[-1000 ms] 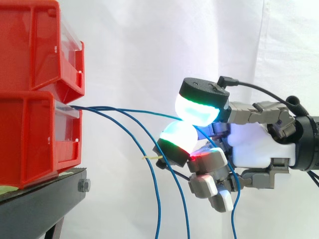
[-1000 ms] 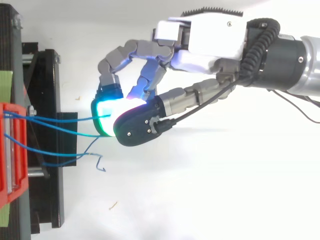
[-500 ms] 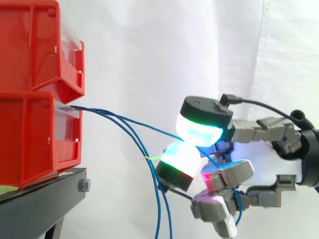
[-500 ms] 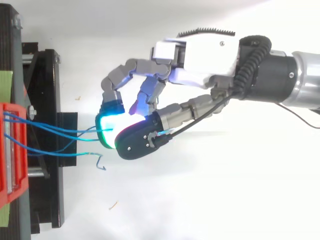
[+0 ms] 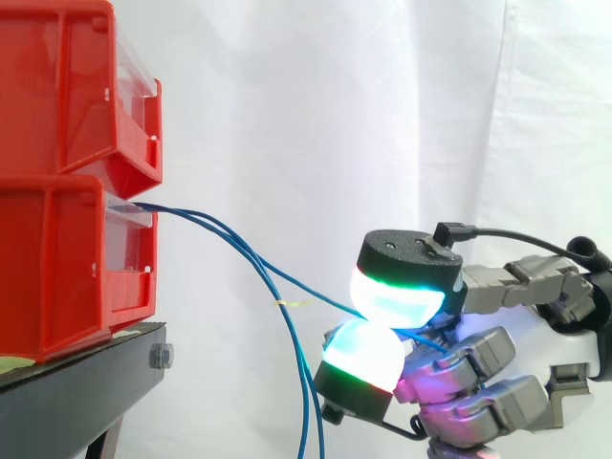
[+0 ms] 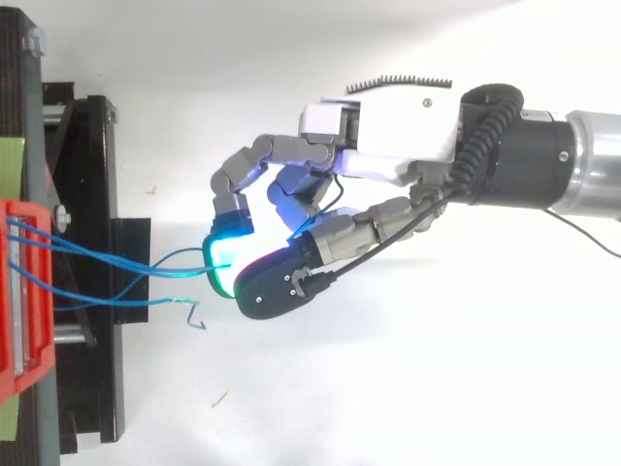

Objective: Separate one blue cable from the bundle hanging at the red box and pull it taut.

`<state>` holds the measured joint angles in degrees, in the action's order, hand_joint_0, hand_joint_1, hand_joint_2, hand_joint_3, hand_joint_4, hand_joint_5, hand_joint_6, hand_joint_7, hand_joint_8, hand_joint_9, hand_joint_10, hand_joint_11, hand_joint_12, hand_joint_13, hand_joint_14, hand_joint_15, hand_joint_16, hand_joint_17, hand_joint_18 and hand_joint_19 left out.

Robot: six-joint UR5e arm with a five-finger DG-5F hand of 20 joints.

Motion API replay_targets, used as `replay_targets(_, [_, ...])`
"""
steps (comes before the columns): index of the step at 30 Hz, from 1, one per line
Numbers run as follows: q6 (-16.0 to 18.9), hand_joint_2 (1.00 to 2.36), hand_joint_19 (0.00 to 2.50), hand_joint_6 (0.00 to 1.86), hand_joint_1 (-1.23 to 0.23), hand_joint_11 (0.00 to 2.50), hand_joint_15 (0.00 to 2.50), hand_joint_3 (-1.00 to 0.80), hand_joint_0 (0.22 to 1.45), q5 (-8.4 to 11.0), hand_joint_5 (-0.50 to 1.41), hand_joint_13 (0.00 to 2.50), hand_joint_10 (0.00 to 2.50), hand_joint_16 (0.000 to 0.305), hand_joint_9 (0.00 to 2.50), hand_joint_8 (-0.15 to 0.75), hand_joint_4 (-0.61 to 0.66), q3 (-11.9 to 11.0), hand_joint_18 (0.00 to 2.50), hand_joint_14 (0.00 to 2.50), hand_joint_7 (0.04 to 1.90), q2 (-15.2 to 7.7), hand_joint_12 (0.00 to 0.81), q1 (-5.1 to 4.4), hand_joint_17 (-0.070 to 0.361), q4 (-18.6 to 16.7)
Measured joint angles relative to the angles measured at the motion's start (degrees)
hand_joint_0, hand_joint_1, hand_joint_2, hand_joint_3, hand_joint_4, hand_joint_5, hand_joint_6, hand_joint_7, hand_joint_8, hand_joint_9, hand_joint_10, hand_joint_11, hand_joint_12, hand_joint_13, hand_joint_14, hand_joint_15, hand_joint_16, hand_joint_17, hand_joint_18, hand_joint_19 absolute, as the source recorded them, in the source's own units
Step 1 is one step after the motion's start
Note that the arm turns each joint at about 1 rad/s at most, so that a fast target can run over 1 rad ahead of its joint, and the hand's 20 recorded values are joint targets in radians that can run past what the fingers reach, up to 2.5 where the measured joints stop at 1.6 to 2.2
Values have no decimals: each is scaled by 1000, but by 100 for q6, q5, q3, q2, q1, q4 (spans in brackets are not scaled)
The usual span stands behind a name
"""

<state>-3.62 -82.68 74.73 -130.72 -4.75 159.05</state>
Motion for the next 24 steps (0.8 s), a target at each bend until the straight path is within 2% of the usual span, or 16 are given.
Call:
replay_targets(8, [59, 1014, 1004, 902, -780, 1150, 1238, -187, 686, -174, -188, 982, 1832, 53, 714, 428, 24, 3, 1218, 1193, 1123, 83, 445, 57, 119, 365])
replay_targets(15, [62, 1015, 1010, 901, -781, 1143, 1225, -184, 686, -161, -188, 984, 1860, 52, 713, 428, 22, 5, 1220, 1201, 1126, 230, 442, 76, 118, 595])
replay_targets(24, [17, 1011, 992, 888, -720, 1197, 1281, -335, 645, -109, -188, 970, 1766, 52, 695, 432, 157, 6, 1179, 1082, 1104, 445, 444, 85, 117, 923])
